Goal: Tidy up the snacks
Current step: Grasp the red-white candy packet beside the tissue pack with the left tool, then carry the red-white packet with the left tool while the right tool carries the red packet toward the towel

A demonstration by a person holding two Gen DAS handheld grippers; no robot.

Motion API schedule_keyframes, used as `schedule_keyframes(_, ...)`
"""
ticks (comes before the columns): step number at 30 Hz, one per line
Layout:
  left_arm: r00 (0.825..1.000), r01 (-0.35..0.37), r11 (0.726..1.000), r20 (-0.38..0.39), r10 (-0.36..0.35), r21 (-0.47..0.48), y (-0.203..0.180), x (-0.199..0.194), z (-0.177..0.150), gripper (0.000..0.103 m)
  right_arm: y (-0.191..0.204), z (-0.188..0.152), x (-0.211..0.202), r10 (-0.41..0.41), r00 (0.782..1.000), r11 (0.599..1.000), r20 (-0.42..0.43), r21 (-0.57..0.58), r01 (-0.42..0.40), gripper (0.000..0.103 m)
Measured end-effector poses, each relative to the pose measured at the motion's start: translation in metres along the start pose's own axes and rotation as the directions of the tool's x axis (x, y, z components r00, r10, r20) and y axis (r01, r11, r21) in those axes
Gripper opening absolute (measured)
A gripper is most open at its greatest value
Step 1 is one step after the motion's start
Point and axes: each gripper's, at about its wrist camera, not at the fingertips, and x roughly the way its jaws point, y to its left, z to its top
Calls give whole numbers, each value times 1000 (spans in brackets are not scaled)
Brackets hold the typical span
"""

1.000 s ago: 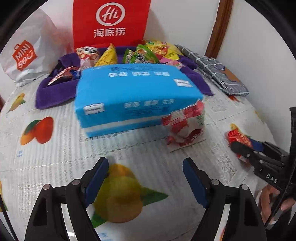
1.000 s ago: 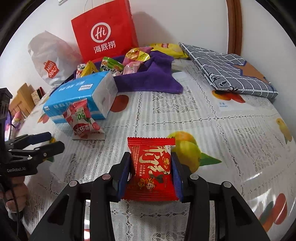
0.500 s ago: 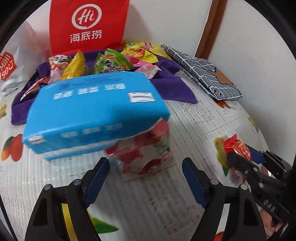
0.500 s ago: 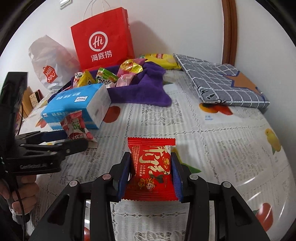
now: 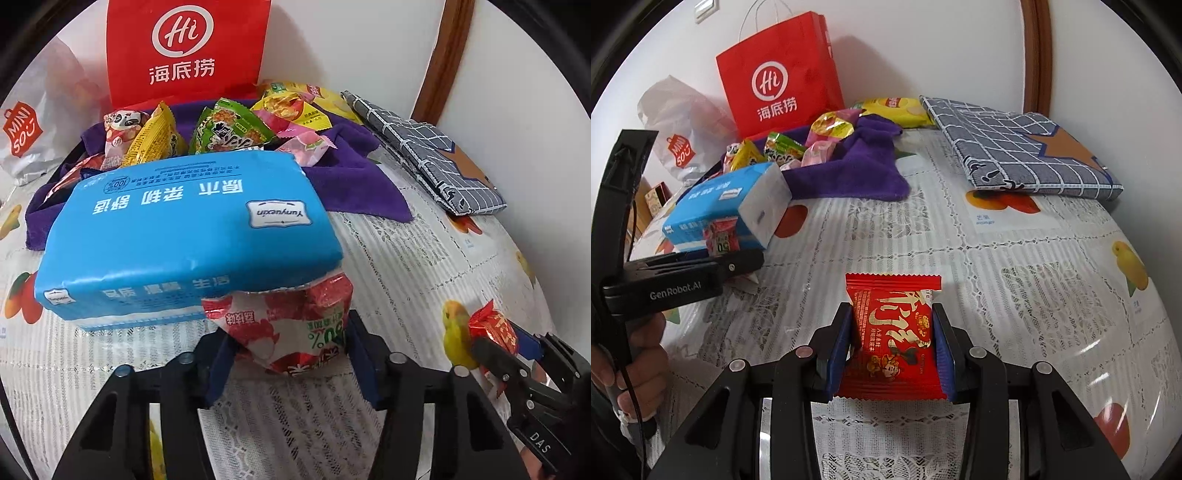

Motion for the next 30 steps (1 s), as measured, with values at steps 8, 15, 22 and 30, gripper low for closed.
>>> schedule_keyframes(8, 999, 46, 998, -22, -47, -42, 23, -13, -4, 51, 26, 3, 3, 11, 1000, 999, -4, -39, -11, 42)
schedule_keyframes(15, 999, 31, 996, -16, -33, -79, 50, -31, -12, 51, 55, 6, 1, 21, 1000, 997, -5, -70, -22, 42)
schedule_keyframes(22, 1000, 15, 993, 2, -15, -116, 81, -52, -24, 51, 88, 12, 3, 25, 1000, 994, -7, -103, -26, 42)
schedule_keyframes(30, 999, -5, 984, 30, 11, -179, 122, -72, -35, 51, 124, 14, 2, 45, 999, 988, -8, -151, -45, 42)
